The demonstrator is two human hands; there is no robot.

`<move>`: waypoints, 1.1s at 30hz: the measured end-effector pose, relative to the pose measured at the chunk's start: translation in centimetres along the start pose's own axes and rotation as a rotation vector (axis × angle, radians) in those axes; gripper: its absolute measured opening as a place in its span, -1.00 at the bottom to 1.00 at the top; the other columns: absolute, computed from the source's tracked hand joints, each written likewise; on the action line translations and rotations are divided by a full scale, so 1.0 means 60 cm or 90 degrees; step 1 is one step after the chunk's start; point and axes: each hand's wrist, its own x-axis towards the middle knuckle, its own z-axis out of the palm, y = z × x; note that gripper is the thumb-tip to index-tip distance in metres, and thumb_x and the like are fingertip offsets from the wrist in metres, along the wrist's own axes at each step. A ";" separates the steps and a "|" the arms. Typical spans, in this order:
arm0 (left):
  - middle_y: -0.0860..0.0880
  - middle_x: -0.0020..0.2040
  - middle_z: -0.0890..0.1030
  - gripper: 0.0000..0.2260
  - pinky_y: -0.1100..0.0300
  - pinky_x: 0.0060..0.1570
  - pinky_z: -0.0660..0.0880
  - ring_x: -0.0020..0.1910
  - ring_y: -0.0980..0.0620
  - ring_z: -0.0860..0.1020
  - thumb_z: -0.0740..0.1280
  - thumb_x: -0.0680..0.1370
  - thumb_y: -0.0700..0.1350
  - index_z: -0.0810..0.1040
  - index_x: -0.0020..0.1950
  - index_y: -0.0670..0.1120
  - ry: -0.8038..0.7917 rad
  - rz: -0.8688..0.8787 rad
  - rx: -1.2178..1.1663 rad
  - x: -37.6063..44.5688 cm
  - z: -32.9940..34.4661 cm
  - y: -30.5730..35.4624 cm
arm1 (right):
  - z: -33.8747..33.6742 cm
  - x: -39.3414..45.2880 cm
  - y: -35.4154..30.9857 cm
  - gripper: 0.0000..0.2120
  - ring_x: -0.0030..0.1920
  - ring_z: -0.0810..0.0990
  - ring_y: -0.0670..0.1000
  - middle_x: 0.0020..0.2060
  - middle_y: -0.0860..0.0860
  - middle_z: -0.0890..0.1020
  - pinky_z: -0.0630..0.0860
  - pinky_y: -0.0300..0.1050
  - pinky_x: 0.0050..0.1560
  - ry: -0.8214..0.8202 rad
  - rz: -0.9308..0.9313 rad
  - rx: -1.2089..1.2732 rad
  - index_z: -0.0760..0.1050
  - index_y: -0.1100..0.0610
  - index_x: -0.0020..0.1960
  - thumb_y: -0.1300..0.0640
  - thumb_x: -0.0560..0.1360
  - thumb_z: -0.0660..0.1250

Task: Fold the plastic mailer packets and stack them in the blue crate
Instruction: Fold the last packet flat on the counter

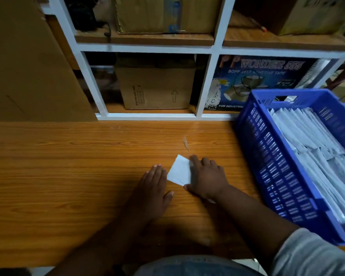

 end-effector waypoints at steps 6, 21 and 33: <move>-0.23 0.50 0.51 -0.44 -0.22 0.38 0.51 0.44 -0.26 0.50 0.24 0.57 0.15 0.55 0.46 -0.14 0.001 -0.013 -0.017 0.016 -0.025 0.034 | -0.017 0.019 0.033 -0.14 0.28 0.54 0.17 0.27 0.10 0.58 0.54 0.08 0.18 -0.038 0.164 0.104 0.46 0.07 0.37 -0.51 0.32 0.49; 0.14 0.00 0.54 -0.85 0.02 -0.03 0.54 -0.02 0.13 0.51 0.29 0.68 0.04 0.62 0.03 0.05 0.094 0.165 -0.298 0.202 -0.181 0.292 | -0.323 -0.147 0.239 -0.85 -0.09 0.64 0.01 -0.16 -0.05 0.68 0.47 -0.11 -0.10 0.231 0.208 0.372 0.65 0.02 -0.07 0.00 0.50 0.58; 0.10 0.76 -0.16 -0.34 -0.18 0.64 0.18 0.73 -0.05 -0.09 -0.03 0.69 0.40 0.14 0.73 0.13 -0.013 0.274 -0.221 0.239 -0.156 0.484 | -0.337 -0.281 0.475 -0.88 -0.05 0.64 0.14 -0.15 0.00 0.67 0.45 -0.04 -0.15 0.310 0.306 0.207 0.59 0.02 -0.08 0.01 0.55 0.49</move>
